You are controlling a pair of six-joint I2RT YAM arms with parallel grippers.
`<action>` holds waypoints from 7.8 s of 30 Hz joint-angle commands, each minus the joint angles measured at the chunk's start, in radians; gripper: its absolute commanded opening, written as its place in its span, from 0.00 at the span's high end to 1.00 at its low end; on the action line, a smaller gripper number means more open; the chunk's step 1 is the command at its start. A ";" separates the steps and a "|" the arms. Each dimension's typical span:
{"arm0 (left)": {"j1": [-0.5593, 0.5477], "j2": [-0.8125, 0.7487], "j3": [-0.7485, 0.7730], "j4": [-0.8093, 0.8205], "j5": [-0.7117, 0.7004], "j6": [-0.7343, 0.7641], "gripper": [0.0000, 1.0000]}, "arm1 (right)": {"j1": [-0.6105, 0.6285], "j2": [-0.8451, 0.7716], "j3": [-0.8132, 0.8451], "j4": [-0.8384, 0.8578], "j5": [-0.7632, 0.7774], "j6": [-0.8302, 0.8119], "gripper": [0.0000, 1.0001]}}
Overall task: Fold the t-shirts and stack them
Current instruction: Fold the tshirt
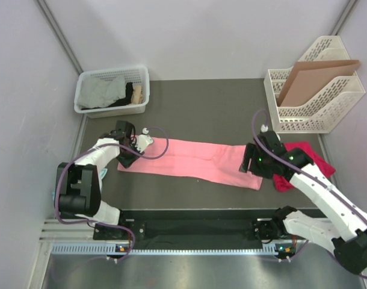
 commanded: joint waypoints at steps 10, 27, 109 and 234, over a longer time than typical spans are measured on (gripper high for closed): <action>0.007 -0.080 0.022 -0.013 -0.040 -0.001 0.64 | -0.059 0.520 0.119 0.455 -0.043 -0.036 0.34; 0.012 -0.072 -0.009 0.012 -0.034 0.004 0.64 | -0.148 0.614 0.045 0.377 0.098 0.016 0.18; 0.351 0.532 0.485 -0.254 0.682 -0.085 0.44 | -0.104 0.386 0.039 0.371 0.010 -0.025 0.19; -0.378 0.181 0.611 -0.078 0.224 -0.570 0.01 | -0.104 0.186 -0.046 0.297 0.036 -0.056 0.23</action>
